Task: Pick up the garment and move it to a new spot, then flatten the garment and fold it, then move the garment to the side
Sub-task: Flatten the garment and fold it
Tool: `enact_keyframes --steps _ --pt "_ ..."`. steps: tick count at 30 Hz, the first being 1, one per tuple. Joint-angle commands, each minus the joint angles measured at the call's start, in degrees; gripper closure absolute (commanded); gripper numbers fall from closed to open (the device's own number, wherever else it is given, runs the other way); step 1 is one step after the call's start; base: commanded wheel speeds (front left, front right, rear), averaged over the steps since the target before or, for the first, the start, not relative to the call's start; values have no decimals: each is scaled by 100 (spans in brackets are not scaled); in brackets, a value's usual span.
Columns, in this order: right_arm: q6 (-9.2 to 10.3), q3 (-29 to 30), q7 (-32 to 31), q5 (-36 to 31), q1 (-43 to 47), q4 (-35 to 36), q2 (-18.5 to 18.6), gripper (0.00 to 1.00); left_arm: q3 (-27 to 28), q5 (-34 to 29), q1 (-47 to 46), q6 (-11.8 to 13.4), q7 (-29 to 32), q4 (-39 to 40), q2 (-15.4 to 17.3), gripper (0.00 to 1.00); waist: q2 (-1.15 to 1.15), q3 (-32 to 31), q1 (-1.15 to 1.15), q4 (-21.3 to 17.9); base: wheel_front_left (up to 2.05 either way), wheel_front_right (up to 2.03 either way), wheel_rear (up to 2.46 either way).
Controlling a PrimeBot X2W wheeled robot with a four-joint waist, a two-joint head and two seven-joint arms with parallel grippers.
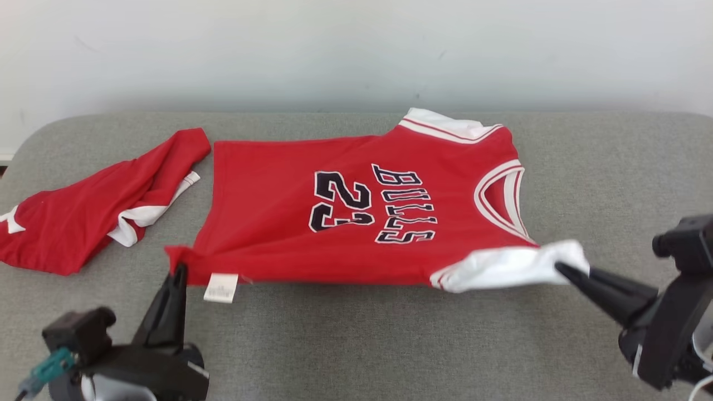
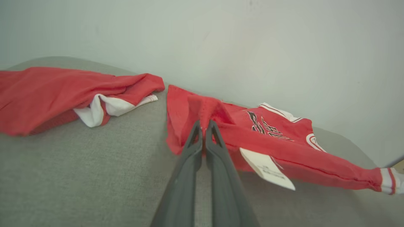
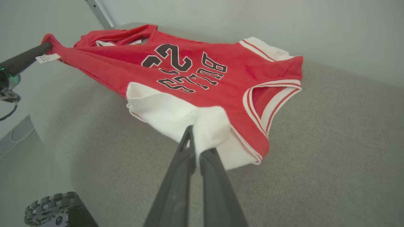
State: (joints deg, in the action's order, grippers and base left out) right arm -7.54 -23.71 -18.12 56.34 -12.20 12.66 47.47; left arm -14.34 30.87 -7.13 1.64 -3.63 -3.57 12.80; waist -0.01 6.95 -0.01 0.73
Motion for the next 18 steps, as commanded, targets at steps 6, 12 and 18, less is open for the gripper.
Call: enact_keyframes --steps 6,12,18 --pt "10 616 -858 464 949 355 -189 100 81 158 695 247 251 505 118 100 1 -107 1 29 0 0 0" --pt "9 1540 -1796 793 2068 789 -500 100 85 212 1152 373 492 875 256 100 1 -172 1 47 0 0 0" --pt "8 2411 -2904 751 3164 1285 -1104 100 25 104 1384 539 827 1057 439 100 1 -282 1 35 0 0 0"
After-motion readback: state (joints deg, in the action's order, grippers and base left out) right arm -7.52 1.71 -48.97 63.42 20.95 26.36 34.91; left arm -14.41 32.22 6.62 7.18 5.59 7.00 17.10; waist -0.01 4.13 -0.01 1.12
